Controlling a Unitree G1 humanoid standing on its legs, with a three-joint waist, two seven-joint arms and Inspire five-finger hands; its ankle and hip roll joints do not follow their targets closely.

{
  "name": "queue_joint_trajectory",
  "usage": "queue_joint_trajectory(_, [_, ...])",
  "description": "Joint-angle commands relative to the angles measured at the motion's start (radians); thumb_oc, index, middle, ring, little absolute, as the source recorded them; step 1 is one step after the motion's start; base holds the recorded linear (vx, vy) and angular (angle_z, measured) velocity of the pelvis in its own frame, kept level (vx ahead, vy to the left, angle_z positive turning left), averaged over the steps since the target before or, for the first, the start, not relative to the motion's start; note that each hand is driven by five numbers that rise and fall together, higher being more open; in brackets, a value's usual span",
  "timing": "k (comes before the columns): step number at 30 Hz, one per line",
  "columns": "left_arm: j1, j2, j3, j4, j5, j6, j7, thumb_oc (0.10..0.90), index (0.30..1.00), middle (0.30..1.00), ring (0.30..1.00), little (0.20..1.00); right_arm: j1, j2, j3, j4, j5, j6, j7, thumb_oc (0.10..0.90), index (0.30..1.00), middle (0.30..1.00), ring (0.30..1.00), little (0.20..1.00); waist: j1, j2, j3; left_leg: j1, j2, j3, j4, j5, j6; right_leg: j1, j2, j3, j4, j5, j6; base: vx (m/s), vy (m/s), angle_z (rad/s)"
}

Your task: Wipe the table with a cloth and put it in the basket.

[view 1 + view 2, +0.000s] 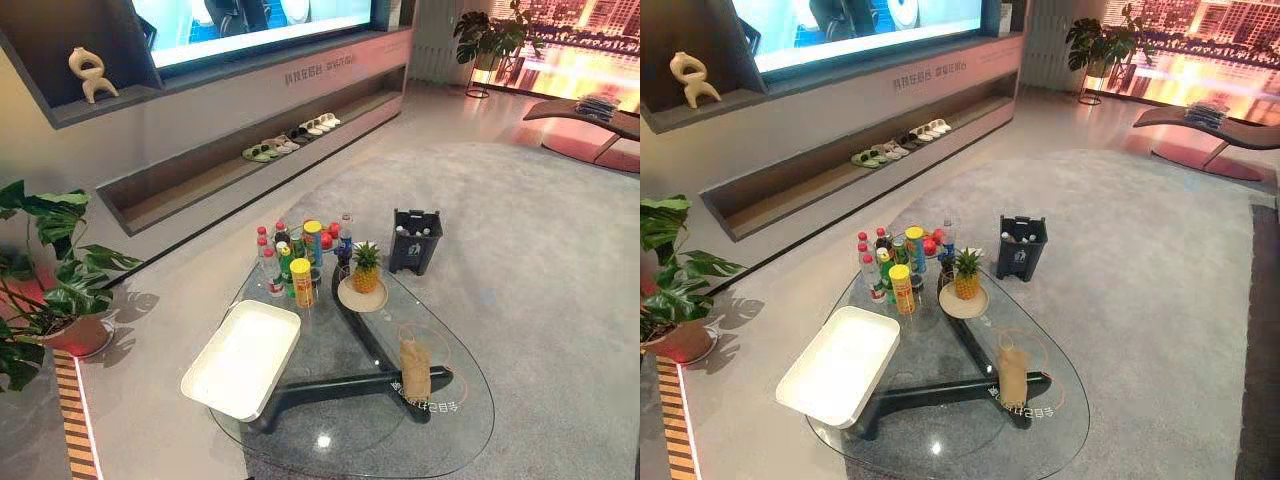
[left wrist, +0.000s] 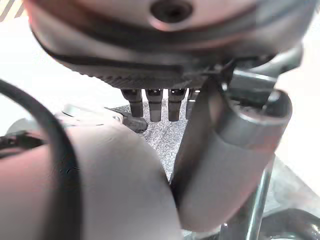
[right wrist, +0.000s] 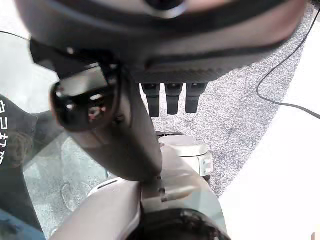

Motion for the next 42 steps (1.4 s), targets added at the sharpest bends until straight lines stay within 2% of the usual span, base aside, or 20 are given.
queue_joint_trajectory(1, [-0.053,-0.012,-0.001,0.051,-0.002,-0.007,-0.002,0.800,0.900,0.900,0.900,0.900,-0.072,0.042,0.029,0.065,-0.020,0.011,0.045,0.800,0.900,0.900,0.900,0.900,0.007,-0.038,0.026,-0.027,-0.067,0.021,-0.002,-0.016,0.027,0.010,-0.010,0.014,0.018,-0.025,0.013,0.16,0.241,-0.09])
queue_joint_trajectory(5, [-0.051,-0.013,0.002,0.040,-0.024,-0.027,0.013,0.800,0.900,0.900,0.900,0.900,-0.069,0.043,0.026,0.060,-0.014,0.011,0.044,0.800,0.900,0.900,0.900,0.900,0.008,-0.037,0.027,-0.029,-0.068,0.017,-0.002,-0.015,0.027,0.009,-0.010,0.012,0.018,-0.025,0.013,0.00,0.000,0.00])
queue_joint_trajectory(22, [-0.047,-0.016,-0.012,0.031,-0.005,-0.004,0.023,0.800,0.900,0.900,0.900,0.900,-0.072,0.042,0.021,0.062,-0.013,-0.001,0.037,0.800,0.900,0.900,0.900,0.900,0.004,-0.033,0.024,-0.031,-0.064,0.026,0.001,-0.013,0.025,0.007,-0.009,0.015,0.016,-0.023,0.011,0.00,0.000,0.00])
queue_joint_trajectory(31, [-0.046,-0.011,-0.011,0.020,0.011,-0.010,0.025,0.800,0.900,0.900,0.900,0.900,-0.091,0.028,0.033,0.038,-0.073,-0.069,-0.043,0.800,0.900,0.900,0.900,0.900,0.010,-0.042,0.043,-0.041,-0.056,0.049,0.024,-0.020,0.023,-0.004,-0.016,0.008,0.022,-0.018,0.015,0.01,-0.001,-0.01])
queue_joint_trajectory(36, [-0.036,0.003,-0.017,0.010,0.022,-0.005,0.034,0.800,0.900,0.900,0.900,0.900,-0.100,0.003,0.019,0.015,-0.058,-0.120,-0.078,0.800,0.900,0.900,0.900,0.900,0.014,-0.048,0.056,-0.056,-0.051,0.053,0.029,-0.019,0.024,-0.019,-0.014,0.008,0.027,-0.018,0.017,0.03,-0.011,-0.06])
queue_joint_trajectory(40, [-0.049,0.025,-0.030,-0.003,0.021,-0.004,0.034,0.800,0.900,0.900,0.900,0.900,-0.121,-0.013,0.022,-0.049,-0.006,-0.181,-0.093,0.800,0.900,0.900,0.900,0.900,0.015,-0.057,0.084,-0.101,-0.047,0.059,0.054,-0.018,0.030,-0.068,-0.008,0.008,0.060,-0.024,0.012,-0.06,-0.040,0.00])
queue_joint_trajectory(42, [-0.068,0.034,-0.038,-0.010,-0.004,-0.010,0.043,0.800,0.900,0.900,0.900,0.900,-0.143,-0.020,0.030,-0.091,0.016,-0.242,-0.103,0.800,0.900,0.900,0.900,0.900,0.014,-0.064,0.116,-0.134,-0.044,0.060,0.075,-0.018,0.034,-0.103,-0.001,0.010,0.081,-0.025,0.006,-0.12,-0.059,-0.01])
